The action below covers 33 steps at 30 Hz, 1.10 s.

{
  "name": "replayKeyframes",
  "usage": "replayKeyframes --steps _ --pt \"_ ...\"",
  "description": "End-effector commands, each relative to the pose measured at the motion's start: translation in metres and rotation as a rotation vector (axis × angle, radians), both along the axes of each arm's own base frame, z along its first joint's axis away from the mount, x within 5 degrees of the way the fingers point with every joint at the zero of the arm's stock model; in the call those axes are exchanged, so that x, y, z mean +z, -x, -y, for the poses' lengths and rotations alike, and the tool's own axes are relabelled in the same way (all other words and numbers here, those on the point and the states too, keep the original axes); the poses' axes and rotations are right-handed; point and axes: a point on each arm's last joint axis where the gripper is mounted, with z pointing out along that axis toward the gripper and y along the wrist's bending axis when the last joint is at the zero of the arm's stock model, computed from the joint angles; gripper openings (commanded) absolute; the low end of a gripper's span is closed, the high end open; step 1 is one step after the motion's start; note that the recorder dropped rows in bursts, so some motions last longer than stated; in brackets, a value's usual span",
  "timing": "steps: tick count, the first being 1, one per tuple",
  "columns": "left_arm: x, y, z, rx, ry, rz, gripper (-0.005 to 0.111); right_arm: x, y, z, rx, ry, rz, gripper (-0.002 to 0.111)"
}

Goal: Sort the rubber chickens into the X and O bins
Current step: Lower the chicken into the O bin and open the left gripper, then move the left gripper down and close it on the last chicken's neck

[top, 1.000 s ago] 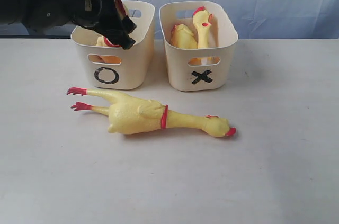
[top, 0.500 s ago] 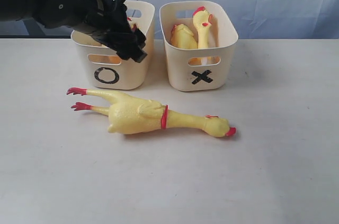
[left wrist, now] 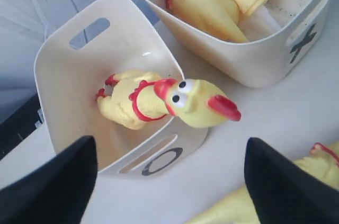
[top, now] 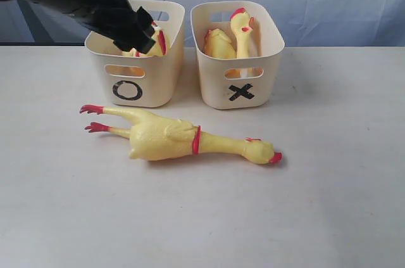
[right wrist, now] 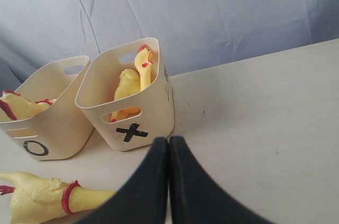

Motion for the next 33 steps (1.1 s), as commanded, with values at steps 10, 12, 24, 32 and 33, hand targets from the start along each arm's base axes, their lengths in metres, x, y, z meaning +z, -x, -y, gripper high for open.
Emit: replayKeyframes --steps 10,12,24,32,33 --pt "0.002 0.032 -0.003 -0.062 0.005 -0.247 0.058 0.001 0.001 0.000 0.005 0.001 0.011 0.000" --pt "0.002 0.038 0.003 -0.100 0.019 -0.273 0.052 0.001 0.001 0.000 0.005 0.001 0.011 0.000" --pt "0.000 0.084 0.050 -0.471 -0.025 -0.341 0.046 0.001 0.001 0.000 0.005 0.001 0.011 0.000" --pt "-0.024 0.079 0.086 -0.735 -0.073 -0.182 0.047 0.001 0.001 0.000 0.005 0.001 0.011 0.000" --pt "-0.031 0.076 0.090 -0.737 -0.077 -0.192 0.050 0.001 0.001 0.000 0.005 0.001 0.011 0.000"
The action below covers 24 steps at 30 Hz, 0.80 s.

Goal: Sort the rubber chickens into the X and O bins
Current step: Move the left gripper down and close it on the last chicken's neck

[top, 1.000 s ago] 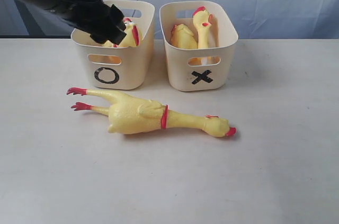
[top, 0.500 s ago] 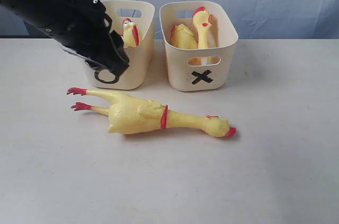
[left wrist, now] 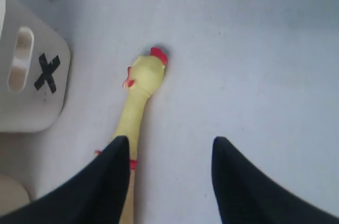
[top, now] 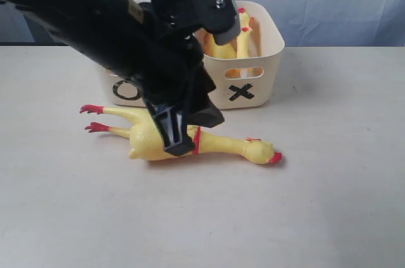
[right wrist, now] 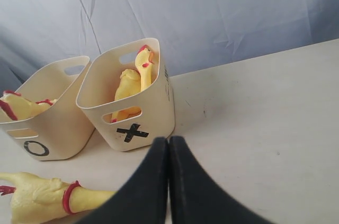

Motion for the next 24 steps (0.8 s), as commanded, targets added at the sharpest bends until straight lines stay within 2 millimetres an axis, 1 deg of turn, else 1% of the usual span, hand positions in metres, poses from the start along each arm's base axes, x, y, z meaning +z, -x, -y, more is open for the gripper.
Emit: replayKeyframes --steps 1,4,6,8,11,18,20,24 --pt "-0.025 -0.012 0.016 -0.037 0.001 0.018 0.054 0.001 0.001 0.000 0.005 0.001 0.011 0.000" --pt "-0.047 -0.022 0.027 -0.018 -0.014 -0.013 0.065 0.001 0.001 0.000 0.005 0.001 0.011 0.000" --pt "-0.063 -0.029 0.033 -0.005 -0.025 -0.029 0.068 0.001 0.001 0.000 0.005 0.001 0.011 0.000" --pt "-0.080 -0.035 0.039 -0.012 -0.050 -0.021 0.068 0.001 0.001 0.000 0.005 0.001 0.011 0.000" --pt "-0.101 -0.041 0.046 -0.073 -0.091 0.016 0.068 0.001 0.001 0.000 0.005 0.001 0.011 0.000" --pt "-0.143 -0.053 0.062 -0.159 -0.137 0.114 0.068 0.000 0.001 0.000 0.007 -0.005 0.008 0.000" --pt "-0.153 -0.058 0.064 -0.166 -0.142 0.151 0.068 0.000 0.001 0.000 0.008 -0.007 0.007 0.000" --pt "-0.163 -0.067 0.068 -0.152 -0.135 0.228 0.066 0.000 0.001 -0.001 0.014 -0.015 0.007 0.000"
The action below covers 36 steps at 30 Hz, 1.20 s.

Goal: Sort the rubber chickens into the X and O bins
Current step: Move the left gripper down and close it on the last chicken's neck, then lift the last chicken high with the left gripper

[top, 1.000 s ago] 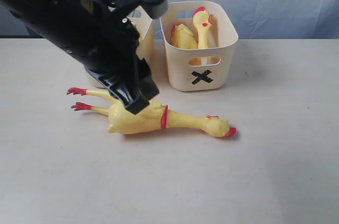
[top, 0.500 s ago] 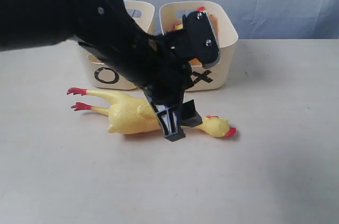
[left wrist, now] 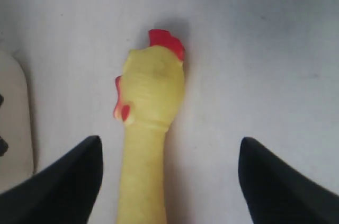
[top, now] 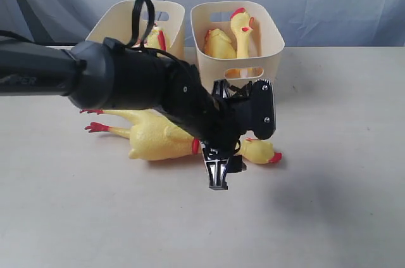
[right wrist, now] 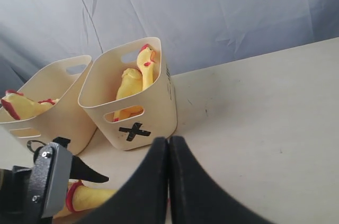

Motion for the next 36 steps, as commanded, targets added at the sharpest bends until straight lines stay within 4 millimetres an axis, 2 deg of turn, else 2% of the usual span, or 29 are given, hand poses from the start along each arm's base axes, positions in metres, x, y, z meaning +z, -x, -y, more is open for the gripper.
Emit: replayKeyframes --steps 1,13,18,25,36 --pt "-0.009 -0.008 0.006 0.007 0.029 0.086 0.065 0.000 0.001 0.000 0.009 -0.006 0.009 0.000" --pt "-0.039 -0.014 0.007 0.004 -0.010 0.096 0.064 0.000 0.001 0.000 0.009 -0.006 0.009 0.000" --pt "-0.041 -0.019 0.008 0.018 0.010 0.128 0.064 0.000 0.001 0.000 0.009 -0.006 0.009 0.000" --pt "-0.043 -0.028 -0.002 0.063 0.009 0.110 0.064 0.001 0.001 0.000 0.008 -0.005 0.010 0.000" --pt "-0.045 -0.027 -0.004 0.066 -0.005 0.082 0.064 0.001 0.001 0.000 0.008 -0.005 0.010 0.000"
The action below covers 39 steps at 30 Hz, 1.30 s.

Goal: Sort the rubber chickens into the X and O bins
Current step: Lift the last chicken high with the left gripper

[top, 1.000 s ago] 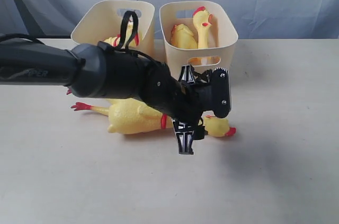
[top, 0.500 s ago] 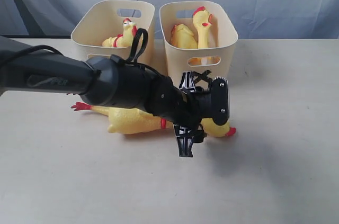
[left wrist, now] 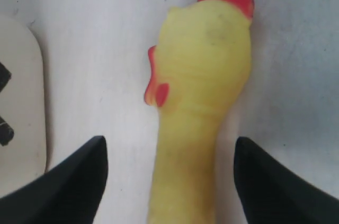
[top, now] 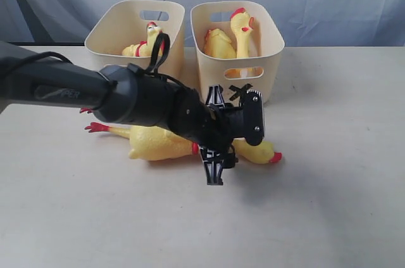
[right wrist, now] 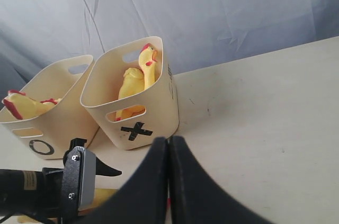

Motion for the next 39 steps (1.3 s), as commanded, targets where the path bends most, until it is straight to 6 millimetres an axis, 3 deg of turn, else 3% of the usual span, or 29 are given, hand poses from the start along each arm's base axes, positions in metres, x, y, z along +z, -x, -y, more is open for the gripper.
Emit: replayKeyframes --steps 1,10,13,19,22,25,32,39 --pt "-0.002 0.000 -0.002 0.023 0.006 -0.022 0.064 0.001 0.001 0.000 0.005 0.001 0.013 0.000" --pt "-0.010 0.000 -0.001 0.031 0.001 -0.044 0.064 0.001 0.001 0.000 0.009 -0.002 0.015 0.000" --pt "-0.013 0.002 -0.001 0.028 -0.011 -0.060 0.058 0.001 0.001 0.000 0.009 -0.002 0.015 0.000" --pt "-0.017 0.002 -0.001 0.029 -0.017 -0.066 0.027 0.001 0.001 0.000 0.009 -0.002 0.015 0.000" --pt "-0.018 0.004 -0.002 0.022 -0.033 -0.091 0.002 0.001 0.001 0.000 0.009 -0.002 0.015 0.000" --pt "-0.014 0.009 -0.005 0.004 -0.063 -0.144 0.000 0.001 0.001 0.000 0.008 0.000 0.016 0.000" --pt "0.038 0.026 -0.011 0.022 -0.036 -0.222 0.000 0.001 0.001 0.000 0.006 0.002 0.015 0.000" --pt "0.092 0.039 -0.018 0.029 -0.040 -0.098 0.000 0.001 0.001 0.000 0.007 0.004 0.016 0.000"
